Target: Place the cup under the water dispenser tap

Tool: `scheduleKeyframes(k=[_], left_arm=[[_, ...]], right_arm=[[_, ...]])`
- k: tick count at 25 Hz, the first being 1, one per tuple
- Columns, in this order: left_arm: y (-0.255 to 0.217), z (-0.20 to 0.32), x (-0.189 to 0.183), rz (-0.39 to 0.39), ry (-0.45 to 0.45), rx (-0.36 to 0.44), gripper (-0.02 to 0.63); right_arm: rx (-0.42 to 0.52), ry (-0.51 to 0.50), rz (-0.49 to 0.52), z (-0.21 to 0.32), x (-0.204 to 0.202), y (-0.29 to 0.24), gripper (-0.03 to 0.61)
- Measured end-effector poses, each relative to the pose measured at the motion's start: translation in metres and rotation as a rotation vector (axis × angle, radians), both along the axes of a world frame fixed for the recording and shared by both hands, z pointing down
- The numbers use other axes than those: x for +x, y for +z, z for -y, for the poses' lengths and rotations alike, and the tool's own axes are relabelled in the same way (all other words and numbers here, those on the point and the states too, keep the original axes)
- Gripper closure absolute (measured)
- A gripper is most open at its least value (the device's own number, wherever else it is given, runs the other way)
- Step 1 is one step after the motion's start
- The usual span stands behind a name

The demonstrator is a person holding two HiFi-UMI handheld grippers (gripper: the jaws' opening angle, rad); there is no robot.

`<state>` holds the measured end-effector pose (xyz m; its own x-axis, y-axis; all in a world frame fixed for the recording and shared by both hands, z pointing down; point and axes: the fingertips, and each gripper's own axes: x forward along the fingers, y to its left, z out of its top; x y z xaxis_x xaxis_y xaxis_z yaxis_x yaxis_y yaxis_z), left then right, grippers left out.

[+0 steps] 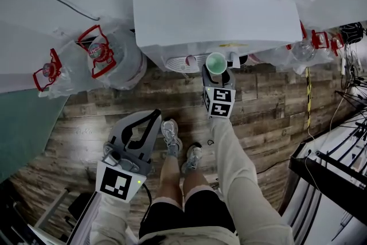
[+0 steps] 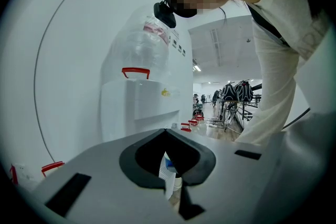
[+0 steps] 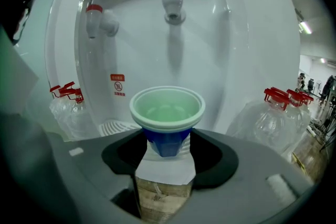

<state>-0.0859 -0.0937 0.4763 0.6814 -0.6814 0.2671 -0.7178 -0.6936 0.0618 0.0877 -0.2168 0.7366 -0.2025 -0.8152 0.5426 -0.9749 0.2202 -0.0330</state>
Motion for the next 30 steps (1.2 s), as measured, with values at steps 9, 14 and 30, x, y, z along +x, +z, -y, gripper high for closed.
scheduleKeyframes(k=[9,14,30], left_arm=[[0.007,0.002,-0.004,0.007,-0.007,-0.013,0.609],[0.009,0.004,-0.005,0.005,-0.01,-0.014,0.609],[0.011,0.006,-0.001,0.007,-0.011,-0.019,0.609]], right_arm=[[-0.016,0.023,-0.008,0.005,0.004,0.009,0.314],[-0.03,0.011,-0.029,0.008,0.004,0.015,0.314],[-0.059,-0.004,0.059,0.009,-0.003,0.015,0.272]])
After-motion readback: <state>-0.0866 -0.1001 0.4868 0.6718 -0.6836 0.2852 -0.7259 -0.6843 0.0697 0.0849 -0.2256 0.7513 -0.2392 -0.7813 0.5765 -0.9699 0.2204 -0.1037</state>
